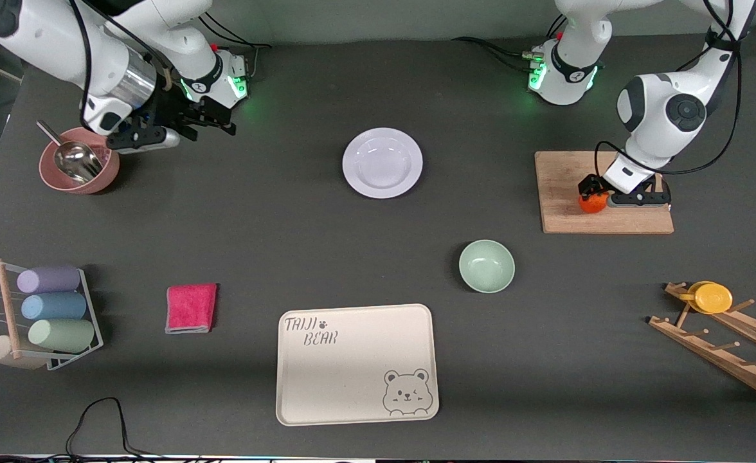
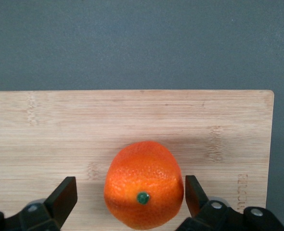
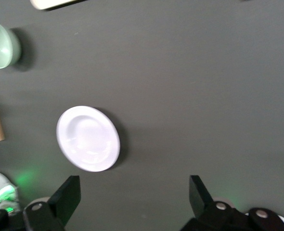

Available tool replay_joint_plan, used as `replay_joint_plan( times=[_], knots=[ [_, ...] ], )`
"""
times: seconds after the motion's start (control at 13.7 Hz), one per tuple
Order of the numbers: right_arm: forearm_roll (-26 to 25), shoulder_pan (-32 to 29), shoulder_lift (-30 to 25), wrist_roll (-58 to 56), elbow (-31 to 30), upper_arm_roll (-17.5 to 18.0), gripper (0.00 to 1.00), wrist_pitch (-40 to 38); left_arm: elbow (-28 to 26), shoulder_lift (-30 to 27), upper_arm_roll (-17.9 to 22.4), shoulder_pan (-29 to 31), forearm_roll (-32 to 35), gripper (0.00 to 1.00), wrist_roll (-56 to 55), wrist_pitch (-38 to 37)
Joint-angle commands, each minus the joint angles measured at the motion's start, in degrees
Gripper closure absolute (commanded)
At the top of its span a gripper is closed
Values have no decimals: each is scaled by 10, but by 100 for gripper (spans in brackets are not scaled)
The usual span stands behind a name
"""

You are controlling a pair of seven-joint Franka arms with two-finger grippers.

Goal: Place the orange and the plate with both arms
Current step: 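Grasp the orange with the left gripper while the right gripper reaches the plate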

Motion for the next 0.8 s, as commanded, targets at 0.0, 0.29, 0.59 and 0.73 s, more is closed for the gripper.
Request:
replay_joint_plan(
  times=[0.0, 0.29, 0.59, 0.73],
  knots=[
    [61, 1, -25, -60, -79, -3, 0, 68, -5, 7, -3, 3, 0, 0, -16, 12],
    [200, 0, -25, -196, -182, -3, 0, 166, -5, 27, -3, 3, 0, 3, -23, 34],
    [377, 1, 0, -366, -249, -3, 0, 215, -5, 27, -3, 0, 0, 69, -23, 33],
    [454, 1, 28, -446, -263, -2, 0, 223, -3, 26, -4, -1, 0, 97, -23, 30]
  ],
)
